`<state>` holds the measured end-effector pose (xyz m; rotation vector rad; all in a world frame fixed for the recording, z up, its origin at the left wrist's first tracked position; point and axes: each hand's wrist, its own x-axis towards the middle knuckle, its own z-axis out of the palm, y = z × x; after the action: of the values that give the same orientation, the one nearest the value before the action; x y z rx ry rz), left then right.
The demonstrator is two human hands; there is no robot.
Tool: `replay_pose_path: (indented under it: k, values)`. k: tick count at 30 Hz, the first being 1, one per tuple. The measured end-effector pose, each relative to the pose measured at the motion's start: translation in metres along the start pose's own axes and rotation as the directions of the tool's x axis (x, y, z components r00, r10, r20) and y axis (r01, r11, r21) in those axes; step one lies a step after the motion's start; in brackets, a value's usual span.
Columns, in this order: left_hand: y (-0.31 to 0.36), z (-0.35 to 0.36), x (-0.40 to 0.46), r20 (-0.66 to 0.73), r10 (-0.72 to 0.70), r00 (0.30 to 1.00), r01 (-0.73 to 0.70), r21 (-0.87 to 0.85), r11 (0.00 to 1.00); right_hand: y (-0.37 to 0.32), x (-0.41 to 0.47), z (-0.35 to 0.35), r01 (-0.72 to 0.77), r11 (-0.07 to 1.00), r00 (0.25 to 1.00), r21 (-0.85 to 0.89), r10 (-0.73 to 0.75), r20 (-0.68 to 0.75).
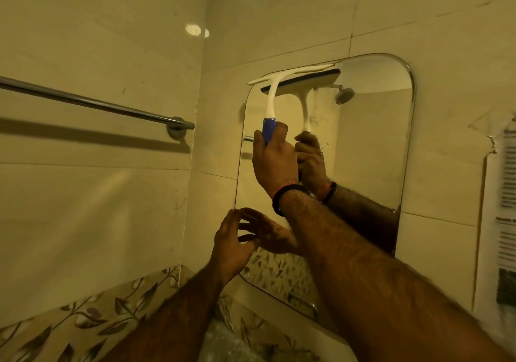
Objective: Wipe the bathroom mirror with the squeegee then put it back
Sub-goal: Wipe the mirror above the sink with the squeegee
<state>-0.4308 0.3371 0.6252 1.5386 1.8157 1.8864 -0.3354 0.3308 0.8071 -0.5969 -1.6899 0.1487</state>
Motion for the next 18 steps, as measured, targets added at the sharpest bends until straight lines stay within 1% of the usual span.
replay_pose_path:
  k: [5,13,18]
  values:
    - [-0.007,0.004,-0.002,-0.018,-0.035,0.999,0.035,0.007,0.999,0.005,0.003,0.002,-0.022,1.0,0.999,-0.009,0.022,0.023]
    - [-0.015,0.007,-0.007,0.002,-0.016,1.0,0.016,-0.025,1.0,0.013,-0.008,0.009,-0.025,1.0,1.0,-0.011,0.025,0.016]
    - [-0.015,0.008,-0.007,0.039,-0.021,0.999,0.022,-0.02,1.0,0.018,-0.029,0.012,-0.052,0.999,0.997,-0.006,0.052,0.063]
